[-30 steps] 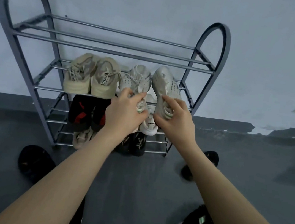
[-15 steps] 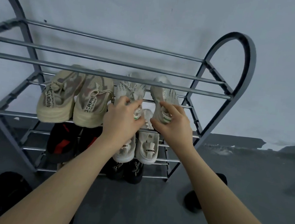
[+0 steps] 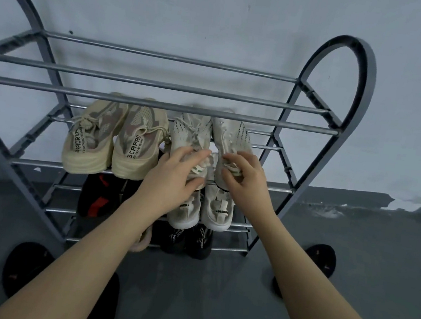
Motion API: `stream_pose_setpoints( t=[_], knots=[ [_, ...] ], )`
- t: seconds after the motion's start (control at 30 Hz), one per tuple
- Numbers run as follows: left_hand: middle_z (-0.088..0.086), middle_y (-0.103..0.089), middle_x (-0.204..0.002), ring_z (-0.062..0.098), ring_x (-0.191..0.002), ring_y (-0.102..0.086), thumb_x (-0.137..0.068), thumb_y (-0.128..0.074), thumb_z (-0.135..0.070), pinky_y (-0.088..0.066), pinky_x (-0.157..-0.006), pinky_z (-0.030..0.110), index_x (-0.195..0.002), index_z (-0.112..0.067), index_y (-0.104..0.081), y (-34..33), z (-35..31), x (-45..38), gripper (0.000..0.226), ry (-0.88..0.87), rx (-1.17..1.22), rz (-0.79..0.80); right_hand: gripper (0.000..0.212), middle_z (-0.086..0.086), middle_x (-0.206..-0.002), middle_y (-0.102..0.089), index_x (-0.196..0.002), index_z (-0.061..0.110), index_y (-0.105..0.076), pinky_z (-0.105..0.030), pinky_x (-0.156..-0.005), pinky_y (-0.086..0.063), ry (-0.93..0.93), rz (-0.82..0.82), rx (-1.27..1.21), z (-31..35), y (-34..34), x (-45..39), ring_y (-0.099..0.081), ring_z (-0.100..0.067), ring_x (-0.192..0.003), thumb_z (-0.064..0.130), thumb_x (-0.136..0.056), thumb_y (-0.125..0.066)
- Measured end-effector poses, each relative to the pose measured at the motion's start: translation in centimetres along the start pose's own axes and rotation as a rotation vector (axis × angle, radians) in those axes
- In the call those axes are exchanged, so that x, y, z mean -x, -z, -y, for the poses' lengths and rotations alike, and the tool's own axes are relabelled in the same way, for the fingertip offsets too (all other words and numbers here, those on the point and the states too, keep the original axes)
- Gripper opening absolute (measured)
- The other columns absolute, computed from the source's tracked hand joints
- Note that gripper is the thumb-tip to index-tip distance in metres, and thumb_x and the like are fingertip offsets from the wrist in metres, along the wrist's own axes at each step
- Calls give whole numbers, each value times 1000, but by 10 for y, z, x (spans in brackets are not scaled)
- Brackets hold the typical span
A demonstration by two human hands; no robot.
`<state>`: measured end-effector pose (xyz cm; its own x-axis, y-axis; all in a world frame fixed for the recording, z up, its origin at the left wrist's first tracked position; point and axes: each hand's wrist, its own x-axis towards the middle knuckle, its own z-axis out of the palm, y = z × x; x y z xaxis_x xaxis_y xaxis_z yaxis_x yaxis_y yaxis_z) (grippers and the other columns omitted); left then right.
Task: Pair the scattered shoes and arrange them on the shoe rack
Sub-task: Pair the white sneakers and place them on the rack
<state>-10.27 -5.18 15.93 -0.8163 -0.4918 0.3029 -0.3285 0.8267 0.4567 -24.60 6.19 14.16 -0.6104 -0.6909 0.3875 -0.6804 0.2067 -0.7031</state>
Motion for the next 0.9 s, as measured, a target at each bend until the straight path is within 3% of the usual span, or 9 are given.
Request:
stream_pose_setpoints(
  t=[0.1, 0.2, 0.37, 0.53, 0.67, 0.77, 0.9],
  knots=[
    [6, -50, -132, 34, -119, -46, -87, -63, -24, -46, -92, 51, -129, -22, -53, -12, 0, 1, 44, -45, 67, -141, 28, 0, -114, -54, -111, 22, -64, -51, -91, -43, 72, -53, 36, 0, -1, -1, -48, -31, -109, 33, -87, -52],
    [8, -54, -126, 35, -115, -49, -84, -66, -18, -47, -90, 50, -122, -16, -59, -17, -2, -5, 39, -20, 113, -192, 30, -3, -115, -58, -111, 19, -65, -52, -95, -39, 80, -47, 64, -2, -5, -3, -48, -30, -109, 33, -88, -51],
    [10, -46, -134, 32, -123, -44, -88, -60, -22, -44, -95, 47, -129, -18, -53, -13, -1, -4, 42, -30, 64, -134, 30, -9, -123, -58, -116, 16, -61, -57, -104, -29, 116, -13, 72, 4, -9, 0, -44, -25, -123, 30, -91, -51],
    [9, -43, -136, 33, -122, -44, -91, -53, -22, -45, -92, 48, -134, -18, -47, -5, 5, -6, 44, -66, -34, -45, 47, -5, -123, -57, -117, 18, -60, -54, -106, -27, 85, -6, 79, 9, -10, 1, -44, -22, -117, 43, -87, -34],
    [2, -46, -133, 33, -118, -46, -90, -51, -25, -50, -82, 47, -133, -24, -45, -4, -5, -2, 43, -28, -91, -66, 31, -4, -126, -55, -120, 18, -58, -52, -109, -22, 58, 23, 72, 15, -5, 3, -36, -11, -115, 30, -94, -47],
    [8, -48, -133, 34, -116, -49, -89, -53, -28, -50, -72, 42, -133, -23, -46, 4, -11, 7, 45, -14, -186, -111, 36, -5, -135, -48, -131, 23, -51, -50, -107, -28, 12, 37, 158, 23, 0, 9, -36, -28, -126, 32, -95, -48],
    [14, -57, -121, 38, -110, -53, -87, -47, -30, -49, -79, 48, -128, -16, -53, 25, -20, 30, 44, -60, -241, -147, 41, -10, -141, -44, -135, 25, -46, -56, -101, -34, 49, -32, 383, 49, 3, 35, -37, -42, -127, 36, -96, -40]
  ],
)
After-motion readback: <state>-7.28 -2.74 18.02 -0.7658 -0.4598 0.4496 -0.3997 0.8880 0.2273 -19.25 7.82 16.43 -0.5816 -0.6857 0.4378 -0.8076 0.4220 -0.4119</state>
